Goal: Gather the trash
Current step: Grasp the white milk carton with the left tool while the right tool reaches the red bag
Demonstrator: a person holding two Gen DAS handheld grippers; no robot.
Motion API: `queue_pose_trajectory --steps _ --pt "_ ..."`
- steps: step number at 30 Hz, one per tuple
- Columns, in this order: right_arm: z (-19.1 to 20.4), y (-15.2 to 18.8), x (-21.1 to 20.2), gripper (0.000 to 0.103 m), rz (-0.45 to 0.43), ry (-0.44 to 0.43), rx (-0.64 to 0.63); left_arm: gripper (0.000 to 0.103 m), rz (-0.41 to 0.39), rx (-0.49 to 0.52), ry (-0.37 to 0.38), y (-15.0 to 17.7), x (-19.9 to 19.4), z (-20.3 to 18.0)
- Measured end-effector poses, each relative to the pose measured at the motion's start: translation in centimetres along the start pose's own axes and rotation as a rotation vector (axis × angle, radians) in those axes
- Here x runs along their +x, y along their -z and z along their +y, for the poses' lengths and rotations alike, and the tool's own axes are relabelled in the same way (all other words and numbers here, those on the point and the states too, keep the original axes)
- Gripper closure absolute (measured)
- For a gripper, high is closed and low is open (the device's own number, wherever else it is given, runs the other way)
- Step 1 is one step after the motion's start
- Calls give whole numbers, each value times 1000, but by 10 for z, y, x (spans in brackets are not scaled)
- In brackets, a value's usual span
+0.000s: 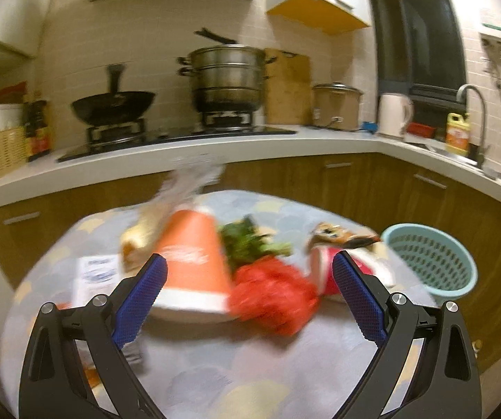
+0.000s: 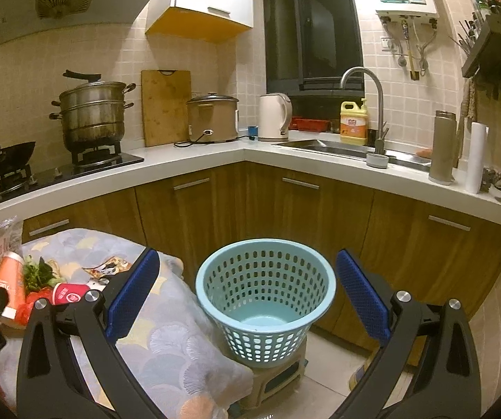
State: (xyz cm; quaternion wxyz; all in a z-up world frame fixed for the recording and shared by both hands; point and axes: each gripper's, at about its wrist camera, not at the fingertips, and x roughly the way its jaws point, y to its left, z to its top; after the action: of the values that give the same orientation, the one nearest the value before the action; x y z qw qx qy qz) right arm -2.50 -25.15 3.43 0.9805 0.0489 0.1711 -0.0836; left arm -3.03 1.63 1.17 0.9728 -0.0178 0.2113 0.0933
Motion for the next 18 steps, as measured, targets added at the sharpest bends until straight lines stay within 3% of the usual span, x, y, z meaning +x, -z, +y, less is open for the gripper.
queue_pose_trajectory --steps 6,10,13,18 --pt "19 5 -3 7 10 -39 -28 10 -65 -55 -229 9 -38 52" --pt "32 10 -1 7 36 -77 -40 10 38 -160 -256 12 -32 79" --pt "47 15 -1 7 49 -113 -72 10 122 -174 -278 16 -21 87" --pt "71 24 1 7 63 -189 -143 10 194 -169 -279 22 4 84"
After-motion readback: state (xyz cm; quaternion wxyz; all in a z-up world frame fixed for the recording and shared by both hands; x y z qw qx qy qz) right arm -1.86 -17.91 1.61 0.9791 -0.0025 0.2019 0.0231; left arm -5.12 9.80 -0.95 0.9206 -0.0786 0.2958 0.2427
